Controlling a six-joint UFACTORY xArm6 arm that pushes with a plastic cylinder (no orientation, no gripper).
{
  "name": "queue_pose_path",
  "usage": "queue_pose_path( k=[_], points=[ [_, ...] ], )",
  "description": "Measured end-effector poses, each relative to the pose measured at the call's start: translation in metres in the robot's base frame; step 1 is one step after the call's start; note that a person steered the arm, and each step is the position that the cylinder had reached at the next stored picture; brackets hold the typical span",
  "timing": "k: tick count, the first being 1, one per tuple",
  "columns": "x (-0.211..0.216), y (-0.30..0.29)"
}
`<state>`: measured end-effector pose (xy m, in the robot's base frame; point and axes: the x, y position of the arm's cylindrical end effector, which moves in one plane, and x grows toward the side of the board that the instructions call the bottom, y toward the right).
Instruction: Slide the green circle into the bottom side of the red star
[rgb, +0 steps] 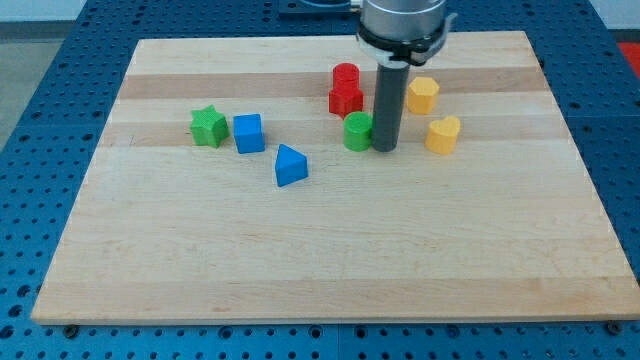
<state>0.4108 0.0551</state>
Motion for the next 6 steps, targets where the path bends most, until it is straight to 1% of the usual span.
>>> queue_pose_path(
  k=[1, 3, 4, 5, 6],
  points=[
    [0.000, -0.010],
    [0.027, -0.019],
    [0.027, -0.033],
    [0.023, -0.033],
    [0.007, -0.033]
  ],
)
